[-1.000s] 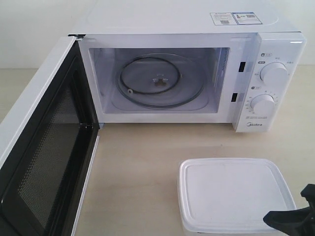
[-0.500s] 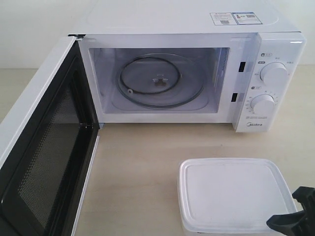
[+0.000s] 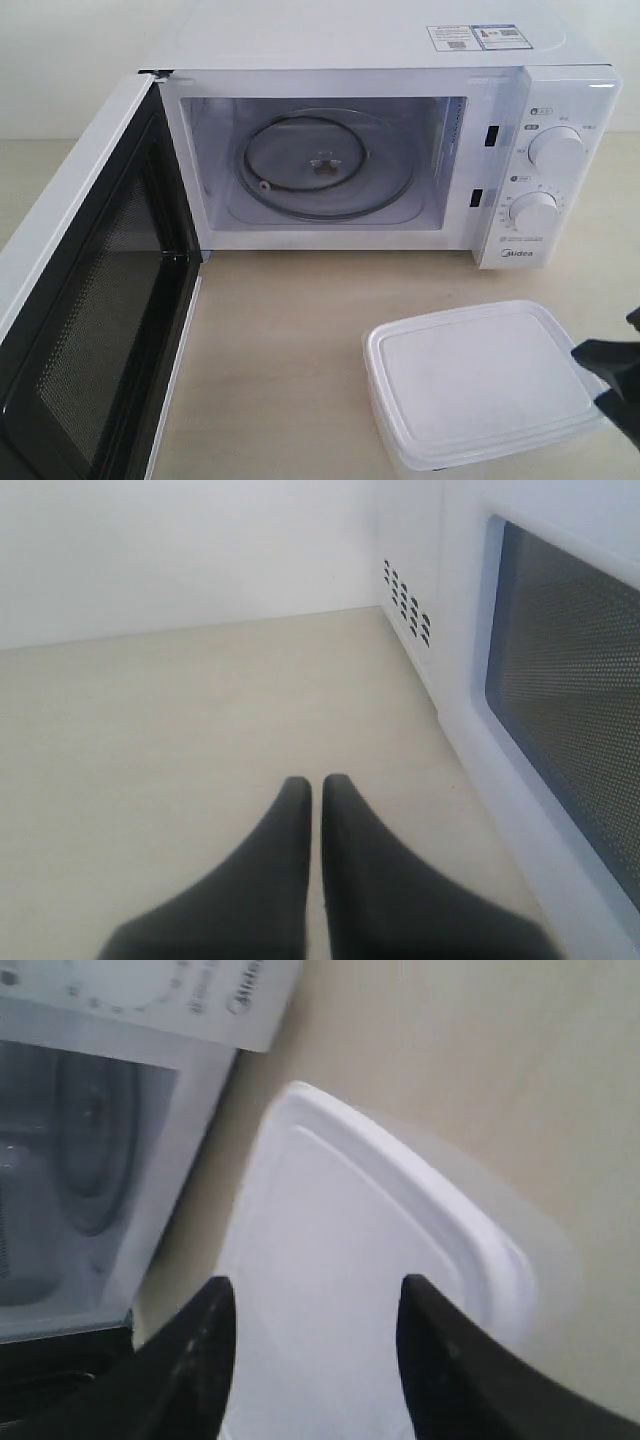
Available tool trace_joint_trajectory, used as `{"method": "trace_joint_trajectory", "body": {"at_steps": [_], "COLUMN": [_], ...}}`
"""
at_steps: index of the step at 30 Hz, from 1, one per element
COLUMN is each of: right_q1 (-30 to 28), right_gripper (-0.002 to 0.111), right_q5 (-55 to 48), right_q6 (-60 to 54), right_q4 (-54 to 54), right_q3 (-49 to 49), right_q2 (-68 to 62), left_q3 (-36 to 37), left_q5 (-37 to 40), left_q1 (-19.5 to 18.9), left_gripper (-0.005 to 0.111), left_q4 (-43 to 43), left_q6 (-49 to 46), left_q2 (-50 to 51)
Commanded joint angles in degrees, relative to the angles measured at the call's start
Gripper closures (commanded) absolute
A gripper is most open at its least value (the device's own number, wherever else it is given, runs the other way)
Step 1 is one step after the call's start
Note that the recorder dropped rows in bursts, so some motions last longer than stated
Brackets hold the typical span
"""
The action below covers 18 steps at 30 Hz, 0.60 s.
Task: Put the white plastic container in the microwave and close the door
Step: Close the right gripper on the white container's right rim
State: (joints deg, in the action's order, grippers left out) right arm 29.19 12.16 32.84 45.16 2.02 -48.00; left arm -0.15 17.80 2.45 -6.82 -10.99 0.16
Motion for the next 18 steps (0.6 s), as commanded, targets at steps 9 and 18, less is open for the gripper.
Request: {"method": "trace_joint_trajectory", "body": {"at_steps": [9, 18], "right_q1": [0.1, 9.2], "right_gripper": [0.06, 0.06], "right_q5": [-20.2, -18.4], "right_q6": [4.3, -0.1], "right_q4": [-6.8, 0.2], "right_q3": [5.6, 5.6], "right_q2": [0.1, -0.3], "left_q3": [0.2, 0.2], "left_q5": [0.0, 0.0], "left_q1": [-0.1, -0.1], "left_gripper": [0.102, 0.102], "left_q4": [-0.4, -0.4], "left_q6": [0.3, 0.3], "left_q2": [-0.2, -0.2]}}
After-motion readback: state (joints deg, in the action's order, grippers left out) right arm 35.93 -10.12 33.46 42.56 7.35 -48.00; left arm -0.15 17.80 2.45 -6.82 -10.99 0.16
